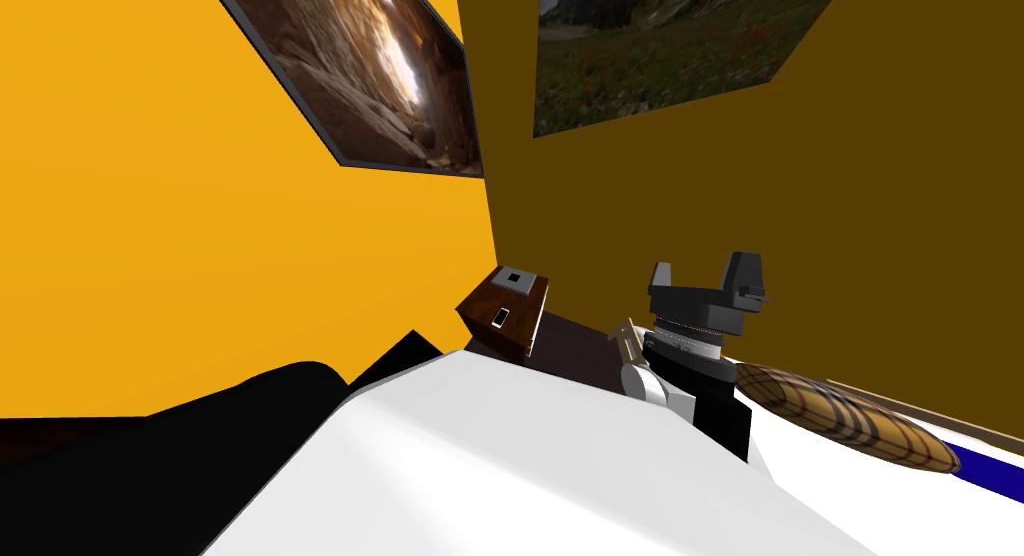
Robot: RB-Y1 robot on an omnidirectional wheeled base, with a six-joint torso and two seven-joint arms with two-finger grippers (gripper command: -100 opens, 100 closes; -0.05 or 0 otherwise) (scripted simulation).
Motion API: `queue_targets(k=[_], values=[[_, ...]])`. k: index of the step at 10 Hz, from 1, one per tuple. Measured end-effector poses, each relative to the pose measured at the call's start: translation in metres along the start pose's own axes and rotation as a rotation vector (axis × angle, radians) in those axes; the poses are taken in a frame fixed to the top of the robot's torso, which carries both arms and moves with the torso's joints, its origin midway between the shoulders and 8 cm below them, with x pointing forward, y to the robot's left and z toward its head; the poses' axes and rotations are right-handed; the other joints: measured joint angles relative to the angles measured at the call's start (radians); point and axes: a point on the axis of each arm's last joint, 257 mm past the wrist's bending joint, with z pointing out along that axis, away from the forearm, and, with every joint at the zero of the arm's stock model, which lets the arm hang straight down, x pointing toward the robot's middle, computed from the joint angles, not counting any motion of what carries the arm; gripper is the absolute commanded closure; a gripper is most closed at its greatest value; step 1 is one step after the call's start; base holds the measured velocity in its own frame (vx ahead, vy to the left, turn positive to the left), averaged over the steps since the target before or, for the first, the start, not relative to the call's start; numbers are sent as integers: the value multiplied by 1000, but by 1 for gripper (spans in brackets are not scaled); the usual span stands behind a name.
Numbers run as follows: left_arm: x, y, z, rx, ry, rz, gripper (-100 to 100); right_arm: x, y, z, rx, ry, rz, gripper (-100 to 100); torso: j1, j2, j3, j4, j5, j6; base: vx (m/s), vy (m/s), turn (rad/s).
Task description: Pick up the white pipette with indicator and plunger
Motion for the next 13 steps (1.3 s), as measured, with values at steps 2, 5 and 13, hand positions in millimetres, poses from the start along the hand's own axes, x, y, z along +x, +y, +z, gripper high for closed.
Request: queue_targets(k=[2,5,13], values=[[0,0,0,0,0,0,-100,0,0,0,0,0,0,0,-1,0,0,0,0,0,0,-4,11],[12,-10,-5,24,27,18,-100,0,0,0,0,0,0,0,-1,0,0,0,0,0,0,-3,7],[16,-4,-9,14,37,22,-100,0,0,0,0,0,0,0,0,0,0,0,0,0,0,0,1]])
